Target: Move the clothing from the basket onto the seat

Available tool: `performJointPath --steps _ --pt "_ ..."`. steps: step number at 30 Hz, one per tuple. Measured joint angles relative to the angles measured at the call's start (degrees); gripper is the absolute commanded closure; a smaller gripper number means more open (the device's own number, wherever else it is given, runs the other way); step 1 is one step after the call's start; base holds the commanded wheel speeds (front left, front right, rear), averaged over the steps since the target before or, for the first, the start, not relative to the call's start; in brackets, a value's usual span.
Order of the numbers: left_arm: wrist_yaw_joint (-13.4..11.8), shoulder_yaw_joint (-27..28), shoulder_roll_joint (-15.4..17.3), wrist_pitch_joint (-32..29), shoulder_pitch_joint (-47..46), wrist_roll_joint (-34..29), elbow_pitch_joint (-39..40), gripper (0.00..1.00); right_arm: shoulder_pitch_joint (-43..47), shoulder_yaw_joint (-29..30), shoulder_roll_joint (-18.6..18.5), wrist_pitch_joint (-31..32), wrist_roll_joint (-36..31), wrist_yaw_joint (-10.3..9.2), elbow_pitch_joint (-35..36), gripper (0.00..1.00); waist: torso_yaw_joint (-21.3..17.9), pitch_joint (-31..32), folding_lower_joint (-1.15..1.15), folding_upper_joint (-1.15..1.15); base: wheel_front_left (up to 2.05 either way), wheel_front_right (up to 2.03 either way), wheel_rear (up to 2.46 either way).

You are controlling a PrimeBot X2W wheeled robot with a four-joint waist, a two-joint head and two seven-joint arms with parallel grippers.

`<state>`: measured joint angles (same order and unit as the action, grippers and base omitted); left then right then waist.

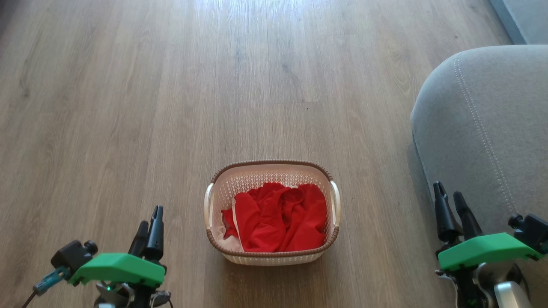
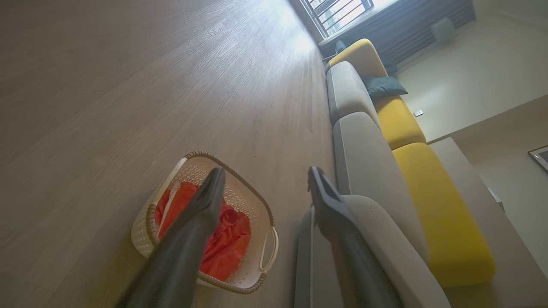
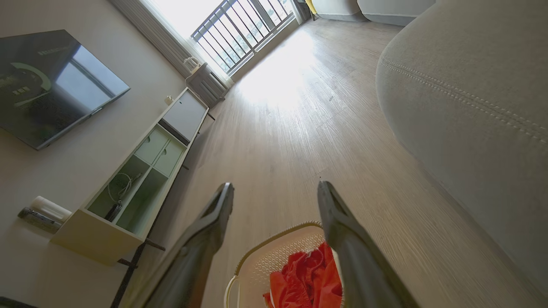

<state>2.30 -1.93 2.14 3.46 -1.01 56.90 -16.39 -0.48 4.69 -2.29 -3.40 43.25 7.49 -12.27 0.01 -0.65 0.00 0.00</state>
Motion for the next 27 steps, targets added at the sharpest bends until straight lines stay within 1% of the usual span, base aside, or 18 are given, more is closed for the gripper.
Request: performJointPath --steps 13,14,27 --pt "-1.3 -1.4 0.0 2.3 0.0 -7.7 0.5 0.0 0.0 -0.8 0.0 -2.2 -10.1 0.01 1.0 0.0 0.0 0.1 0.0 0.0 0.0 0.0 0.0" --pt "-1.5 -1.5 0.0 2.6 0.0 -9.0 0.5 0.0 0.0 -0.9 0.0 -2.4 -11.7 0.01 1.3 0.0 0.0 0.1 0.0 0.0 0.0 0.0 0.0" --pt "-2.0 -2.1 0.0 4.5 0.0 -17.3 1.0 0.0 0.1 -0.9 0.0 -4.6 -21.6 0.01 2.2 0.0 0.1 -0.3 0.0 0.0 0.0 0.0 0.0"
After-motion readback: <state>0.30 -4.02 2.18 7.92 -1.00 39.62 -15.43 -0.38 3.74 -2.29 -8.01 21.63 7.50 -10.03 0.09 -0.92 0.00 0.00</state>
